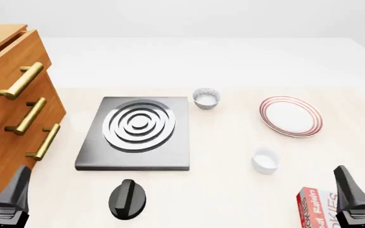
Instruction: Pick the akita bowl next to the cookies box and place it on the plate.
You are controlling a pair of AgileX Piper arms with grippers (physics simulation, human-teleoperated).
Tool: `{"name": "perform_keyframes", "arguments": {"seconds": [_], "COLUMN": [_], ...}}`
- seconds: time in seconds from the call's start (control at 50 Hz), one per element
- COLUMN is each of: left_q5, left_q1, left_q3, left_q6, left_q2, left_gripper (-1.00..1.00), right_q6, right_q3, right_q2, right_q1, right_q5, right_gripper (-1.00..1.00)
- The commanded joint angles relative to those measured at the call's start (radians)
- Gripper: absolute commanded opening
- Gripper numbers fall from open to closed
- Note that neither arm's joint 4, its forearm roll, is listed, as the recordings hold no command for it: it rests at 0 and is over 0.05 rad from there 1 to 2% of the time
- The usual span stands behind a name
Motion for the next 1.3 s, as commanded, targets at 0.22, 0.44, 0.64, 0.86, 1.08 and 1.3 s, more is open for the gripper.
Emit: {"name": "perform_keyframes", "arguments": {"seconds": [0.22,0.44,0.64,0.86,1.08,1.3], "left_q5": [-0.001,-0.001,-0.001,-0.001,-0.001,-0.001], "left_q1": [0.000,0.000,0.000,0.000,0.000,0.000], "left_q3": [-0.003,-0.003,-0.003,-0.003,-0.003,-0.003], "left_q6": [0.000,0.000,0.000,0.000,0.000,0.000], "left_q2": [0.004,0.004,0.004,0.004,0.004,0.004], "left_gripper": [1.00,1.00,1.00,1.00,1.00,1.00], "right_q6": [0.019,0.037,0.098,0.095,0.035,-0.014], "right_q3": [-0.014,-0.116,-0.369,-0.583,-0.844,-1.049], "right_q2": [-0.001,-0.002,0.053,0.301,0.423,0.558], "right_q1": [-0.012,0.012,0.027,0.036,-0.042,-0.125], "right_q5": [0.027,0.100,0.366,0.472,0.682,0.847], "right_gripper": [1.00,1.00,1.00,1.00,1.00,1.00]}}
